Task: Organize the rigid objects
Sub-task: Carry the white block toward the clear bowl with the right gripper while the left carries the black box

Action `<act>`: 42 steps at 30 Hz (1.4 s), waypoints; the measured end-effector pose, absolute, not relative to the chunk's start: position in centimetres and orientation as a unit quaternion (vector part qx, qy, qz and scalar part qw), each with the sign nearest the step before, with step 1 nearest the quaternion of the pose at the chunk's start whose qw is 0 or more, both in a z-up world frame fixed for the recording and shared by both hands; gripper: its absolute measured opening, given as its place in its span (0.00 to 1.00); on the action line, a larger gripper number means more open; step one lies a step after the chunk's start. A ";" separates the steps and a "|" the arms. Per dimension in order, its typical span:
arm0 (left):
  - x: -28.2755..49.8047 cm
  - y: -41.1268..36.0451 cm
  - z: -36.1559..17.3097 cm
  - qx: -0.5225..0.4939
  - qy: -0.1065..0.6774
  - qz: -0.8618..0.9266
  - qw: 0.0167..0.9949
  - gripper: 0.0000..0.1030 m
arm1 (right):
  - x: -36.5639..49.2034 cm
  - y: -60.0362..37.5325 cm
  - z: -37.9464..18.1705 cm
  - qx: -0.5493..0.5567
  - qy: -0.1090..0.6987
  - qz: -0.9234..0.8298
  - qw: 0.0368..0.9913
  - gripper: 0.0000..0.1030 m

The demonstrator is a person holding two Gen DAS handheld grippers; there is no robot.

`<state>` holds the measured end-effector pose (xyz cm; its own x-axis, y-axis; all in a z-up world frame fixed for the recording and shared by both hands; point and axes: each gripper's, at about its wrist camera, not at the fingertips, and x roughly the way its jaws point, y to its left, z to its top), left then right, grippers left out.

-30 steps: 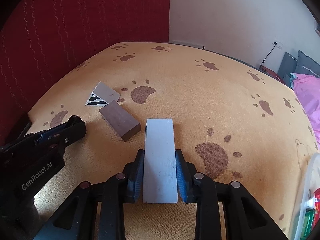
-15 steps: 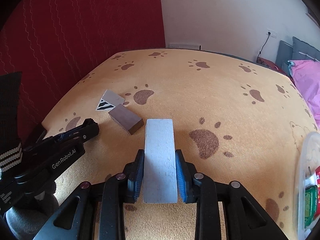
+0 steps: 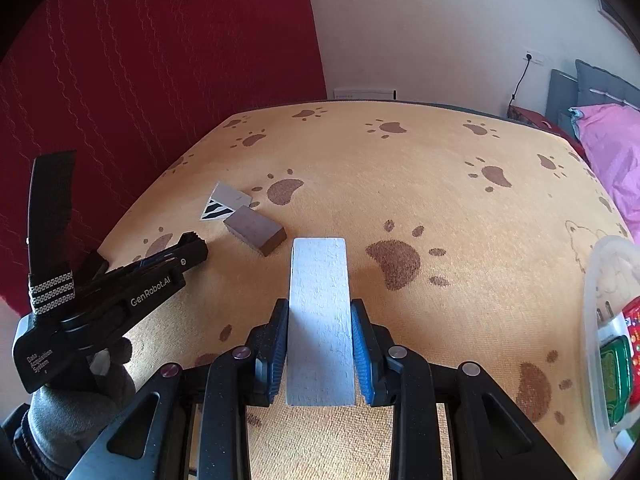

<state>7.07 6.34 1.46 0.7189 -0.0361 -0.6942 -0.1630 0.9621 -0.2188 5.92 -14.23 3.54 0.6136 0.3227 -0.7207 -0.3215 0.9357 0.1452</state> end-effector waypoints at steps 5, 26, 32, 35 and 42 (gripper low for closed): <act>7.0 6.3 1.5 -0.133 0.373 0.035 0.917 0.20 | 5.3 -14.7 3.8 0.008 0.400 0.179 0.899 0.30; 7.4 6.3 2.0 -0.130 0.367 0.031 0.920 0.20 | 3.7 -17.4 4.4 0.035 0.392 0.157 0.906 0.30; 7.6 6.3 2.0 -0.130 0.366 0.028 0.921 0.20 | 3.3 -19.7 4.7 0.049 0.387 0.131 0.912 0.30; 7.6 6.2 1.9 -0.128 0.364 0.025 0.922 0.20 | 3.2 -21.1 5.1 0.058 0.380 0.115 0.916 0.30; 7.2 5.9 2.0 -0.128 0.363 0.015 0.923 0.20 | 2.3 -25.0 6.4 0.075 0.356 0.068 0.929 0.30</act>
